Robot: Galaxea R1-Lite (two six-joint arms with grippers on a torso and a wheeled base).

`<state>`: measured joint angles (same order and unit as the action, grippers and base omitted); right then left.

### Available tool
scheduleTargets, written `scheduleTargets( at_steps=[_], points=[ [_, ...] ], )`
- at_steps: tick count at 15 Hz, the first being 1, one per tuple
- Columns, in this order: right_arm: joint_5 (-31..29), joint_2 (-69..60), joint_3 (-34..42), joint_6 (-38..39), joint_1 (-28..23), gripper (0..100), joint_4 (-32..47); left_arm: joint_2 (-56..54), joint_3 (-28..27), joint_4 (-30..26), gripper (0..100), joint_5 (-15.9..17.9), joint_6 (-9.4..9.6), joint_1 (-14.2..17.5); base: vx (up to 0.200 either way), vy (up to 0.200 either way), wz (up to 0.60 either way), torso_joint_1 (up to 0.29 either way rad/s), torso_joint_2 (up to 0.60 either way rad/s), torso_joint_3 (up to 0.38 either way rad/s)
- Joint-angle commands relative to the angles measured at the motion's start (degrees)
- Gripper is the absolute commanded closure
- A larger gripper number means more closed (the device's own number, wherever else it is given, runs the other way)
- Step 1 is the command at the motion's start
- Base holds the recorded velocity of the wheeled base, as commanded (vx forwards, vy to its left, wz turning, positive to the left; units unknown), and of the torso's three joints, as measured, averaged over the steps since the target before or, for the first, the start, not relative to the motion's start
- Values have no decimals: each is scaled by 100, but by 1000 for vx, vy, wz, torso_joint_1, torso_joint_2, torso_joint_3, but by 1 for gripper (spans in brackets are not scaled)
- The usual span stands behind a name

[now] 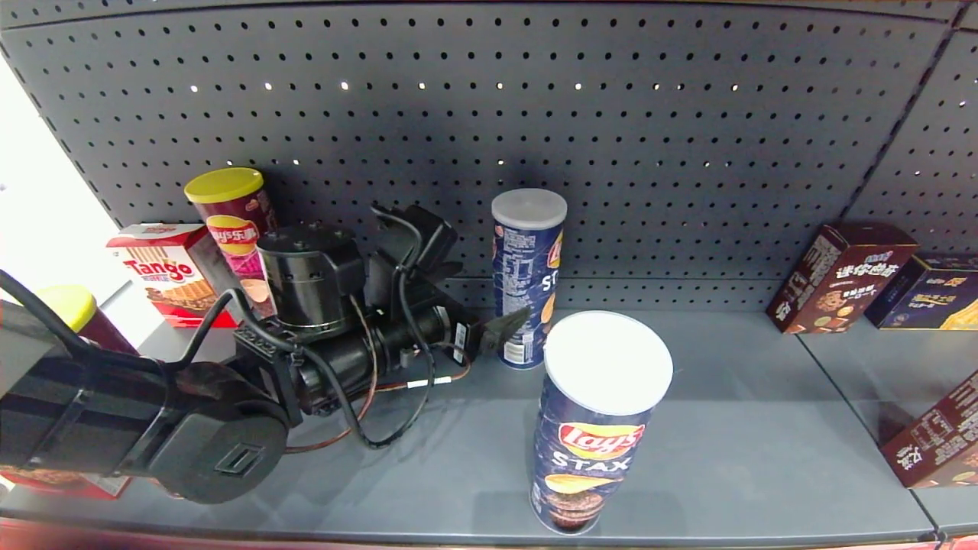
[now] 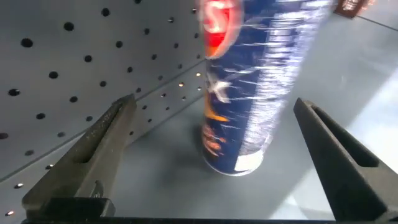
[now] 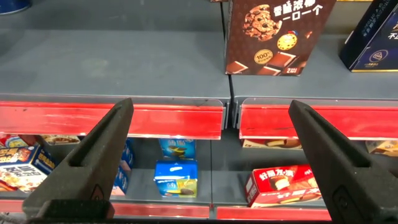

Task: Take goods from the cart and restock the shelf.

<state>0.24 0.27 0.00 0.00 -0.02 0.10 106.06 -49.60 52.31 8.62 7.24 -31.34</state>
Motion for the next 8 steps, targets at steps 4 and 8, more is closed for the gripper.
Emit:
scheduleTargets(
  at_steps=[4,8],
  points=[
    [2,8,-9,0,2,0,-1,82,-32,-1,0,-88,-30,120,0,0,0,0,0,0],
    [2,8,0,0,2,0,-1,82,-32,7,0,-132,-30,260,0,0,0,0,0,0]
  ],
)
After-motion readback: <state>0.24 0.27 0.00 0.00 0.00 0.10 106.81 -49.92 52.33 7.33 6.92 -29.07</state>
